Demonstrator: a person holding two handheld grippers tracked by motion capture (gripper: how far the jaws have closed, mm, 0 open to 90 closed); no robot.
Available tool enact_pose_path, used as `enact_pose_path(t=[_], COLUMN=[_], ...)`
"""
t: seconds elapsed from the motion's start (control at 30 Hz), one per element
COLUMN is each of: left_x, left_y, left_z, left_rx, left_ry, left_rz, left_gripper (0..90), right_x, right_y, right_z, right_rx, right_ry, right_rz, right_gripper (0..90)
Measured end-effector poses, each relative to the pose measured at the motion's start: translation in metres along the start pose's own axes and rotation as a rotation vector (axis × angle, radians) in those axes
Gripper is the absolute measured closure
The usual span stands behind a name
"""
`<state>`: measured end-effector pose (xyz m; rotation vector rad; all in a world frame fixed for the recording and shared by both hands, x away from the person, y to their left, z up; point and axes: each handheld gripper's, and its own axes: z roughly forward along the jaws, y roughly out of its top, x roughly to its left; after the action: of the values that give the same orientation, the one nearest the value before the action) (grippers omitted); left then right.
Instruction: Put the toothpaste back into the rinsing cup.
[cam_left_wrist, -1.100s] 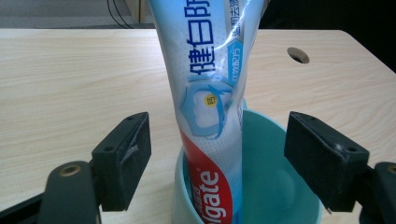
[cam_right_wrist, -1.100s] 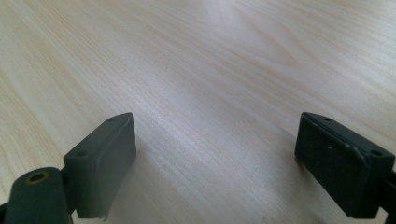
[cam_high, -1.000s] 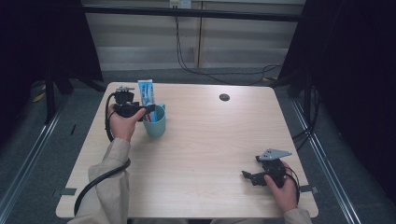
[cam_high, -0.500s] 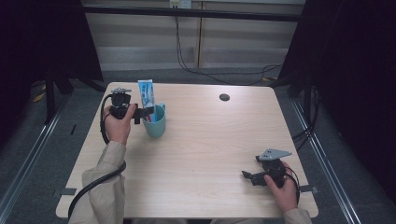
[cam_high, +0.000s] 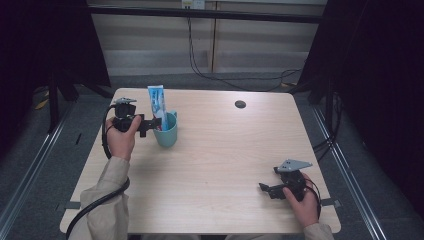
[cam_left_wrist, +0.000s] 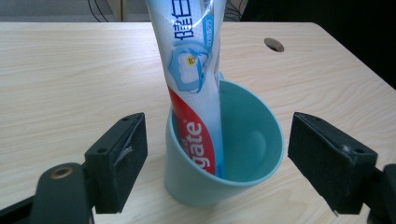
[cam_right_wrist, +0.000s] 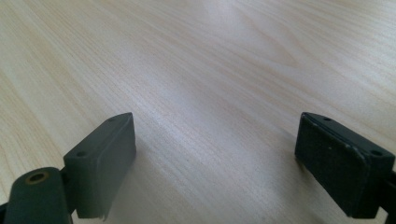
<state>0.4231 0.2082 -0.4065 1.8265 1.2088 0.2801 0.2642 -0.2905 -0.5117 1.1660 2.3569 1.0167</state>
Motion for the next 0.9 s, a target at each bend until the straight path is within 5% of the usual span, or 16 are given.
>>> enact_pose_path(t=[0.9], left_x=[0.002], left_y=[-0.030], left_z=[-0.013], left_rx=[0.022], left_ry=[-0.028], left_rz=[0.021], left_gripper=[20.1], right_x=[0.000], right_y=[0.000], right_z=[0.000], right_rx=[0.000], right_ry=[0.000], right_rz=[0.000], right_gripper=[12.1])
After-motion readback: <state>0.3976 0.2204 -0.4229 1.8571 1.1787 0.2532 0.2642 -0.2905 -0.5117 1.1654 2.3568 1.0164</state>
